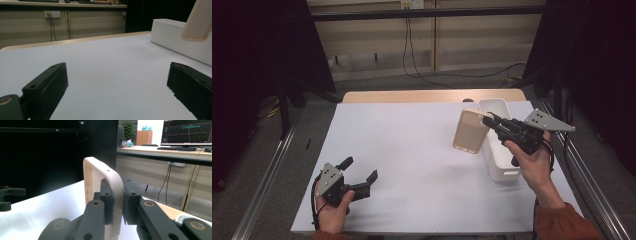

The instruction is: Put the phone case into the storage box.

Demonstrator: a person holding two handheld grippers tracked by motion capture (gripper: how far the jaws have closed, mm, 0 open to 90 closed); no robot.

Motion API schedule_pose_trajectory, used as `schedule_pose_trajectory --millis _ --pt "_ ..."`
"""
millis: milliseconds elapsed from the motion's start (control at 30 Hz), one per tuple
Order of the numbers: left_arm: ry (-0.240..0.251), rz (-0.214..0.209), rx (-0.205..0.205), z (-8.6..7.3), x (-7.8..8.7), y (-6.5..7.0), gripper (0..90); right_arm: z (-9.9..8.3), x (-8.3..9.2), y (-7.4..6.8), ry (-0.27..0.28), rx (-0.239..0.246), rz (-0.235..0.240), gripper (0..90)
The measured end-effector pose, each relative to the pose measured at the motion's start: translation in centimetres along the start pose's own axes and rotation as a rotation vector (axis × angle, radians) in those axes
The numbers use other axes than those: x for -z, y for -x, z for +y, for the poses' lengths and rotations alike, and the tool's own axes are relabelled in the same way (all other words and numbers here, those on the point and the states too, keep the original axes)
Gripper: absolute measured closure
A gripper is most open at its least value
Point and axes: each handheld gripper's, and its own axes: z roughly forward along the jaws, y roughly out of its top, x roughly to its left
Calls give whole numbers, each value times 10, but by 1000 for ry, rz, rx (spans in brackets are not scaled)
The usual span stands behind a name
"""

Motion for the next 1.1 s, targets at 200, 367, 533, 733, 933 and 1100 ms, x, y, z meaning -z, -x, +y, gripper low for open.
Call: schedule_pose_trajectory --millis 200,367,533,733,933,1100 --pt "18 -10 -2 5 2 3 32 11 2 7 -1 19 -11 809" --pt "5 2 -8 4 1 2 31 20 4 15 5 30 -26 809" --pt "-9 8 9 5 2 1 32 27 6 22 10 36 -40 809" --pt "-3 4 3 5 1 2 29 35 9 31 24 29 -54 809" --pt "-6 4 -6 5 0 1 30 41 13 41 29 33 -73 809" --pt "-12 4 -19 5 -1 1 33 46 16 51 29 38 -89 809"
